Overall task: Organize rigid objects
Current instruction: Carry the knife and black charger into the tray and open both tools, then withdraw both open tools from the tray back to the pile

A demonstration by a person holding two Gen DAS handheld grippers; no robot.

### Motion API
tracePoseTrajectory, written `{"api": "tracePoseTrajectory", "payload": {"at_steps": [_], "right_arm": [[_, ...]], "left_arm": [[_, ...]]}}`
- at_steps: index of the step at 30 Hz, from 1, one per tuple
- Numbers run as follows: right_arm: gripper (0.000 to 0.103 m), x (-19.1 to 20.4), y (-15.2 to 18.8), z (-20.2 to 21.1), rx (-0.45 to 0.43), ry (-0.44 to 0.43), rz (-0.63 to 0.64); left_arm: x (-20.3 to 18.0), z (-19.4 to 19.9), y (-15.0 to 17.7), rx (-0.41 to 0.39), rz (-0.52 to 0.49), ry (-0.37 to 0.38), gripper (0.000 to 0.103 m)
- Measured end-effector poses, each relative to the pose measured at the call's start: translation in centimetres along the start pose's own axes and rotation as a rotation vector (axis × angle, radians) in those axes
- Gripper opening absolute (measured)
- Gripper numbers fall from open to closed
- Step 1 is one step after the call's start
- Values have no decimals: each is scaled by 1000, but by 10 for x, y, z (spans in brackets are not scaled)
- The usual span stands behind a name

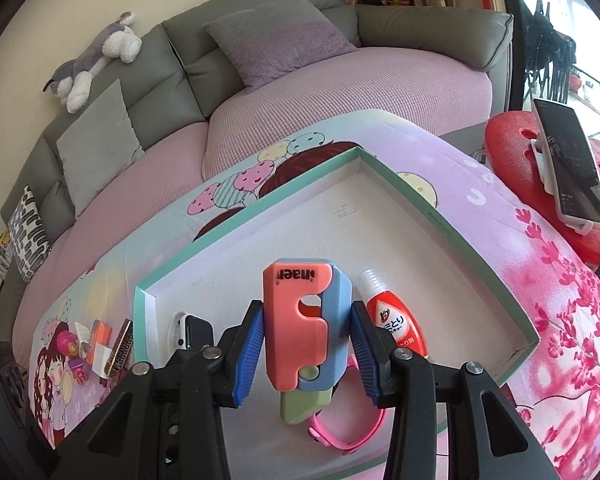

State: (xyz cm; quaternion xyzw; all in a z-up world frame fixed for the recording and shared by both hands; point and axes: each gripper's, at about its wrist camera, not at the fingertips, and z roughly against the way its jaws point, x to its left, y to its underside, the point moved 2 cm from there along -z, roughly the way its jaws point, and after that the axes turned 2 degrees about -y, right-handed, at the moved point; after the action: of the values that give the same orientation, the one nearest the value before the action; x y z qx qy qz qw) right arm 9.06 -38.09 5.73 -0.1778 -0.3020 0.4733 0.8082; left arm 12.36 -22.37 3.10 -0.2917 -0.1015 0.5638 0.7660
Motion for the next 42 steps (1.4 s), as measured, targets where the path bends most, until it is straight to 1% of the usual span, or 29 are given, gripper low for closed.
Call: {"api": "tracePoseTrajectory", "payload": {"at_steps": [3, 9, 13, 19, 23, 31, 32, 33, 35, 38, 42], "right_arm": [[46, -1, 2, -6, 20, 16, 1], [46, -4, 0, -1, 1, 25, -8], [58, -4, -3, 6, -31, 20, -13], [58, -4, -6, 10, -53, 16, -19], [58, -4, -6, 10, -52, 17, -23], [58, 0, -3, 4, -27, 18, -2], [58, 0, -3, 3, -25, 18, 0], [58, 1, -2, 2, -23, 18, 2], [58, 3, -1, 1, -16, 17, 8], [58, 8, 0, -3, -4, 14, 25], [58, 18, 3, -7, 11, 11, 57]], "left_arm": [[0, 1, 0, 1, 4, 3, 67], [-3, 6, -2, -7, -11, -6, 67], [-3, 15, -4, -29, -24, -11, 69], [8, 22, -8, -49, -6, -39, 69], [28, 28, -10, -67, 37, -74, 70], [80, 39, -12, -99, 160, -179, 71], [86, 40, -11, -103, 179, -195, 72], [93, 41, -11, -108, 200, -214, 80], [106, 44, -10, -119, 236, -252, 91], [122, 47, -8, -127, 276, -289, 91], [134, 47, -5, -131, 316, -320, 91]]}}
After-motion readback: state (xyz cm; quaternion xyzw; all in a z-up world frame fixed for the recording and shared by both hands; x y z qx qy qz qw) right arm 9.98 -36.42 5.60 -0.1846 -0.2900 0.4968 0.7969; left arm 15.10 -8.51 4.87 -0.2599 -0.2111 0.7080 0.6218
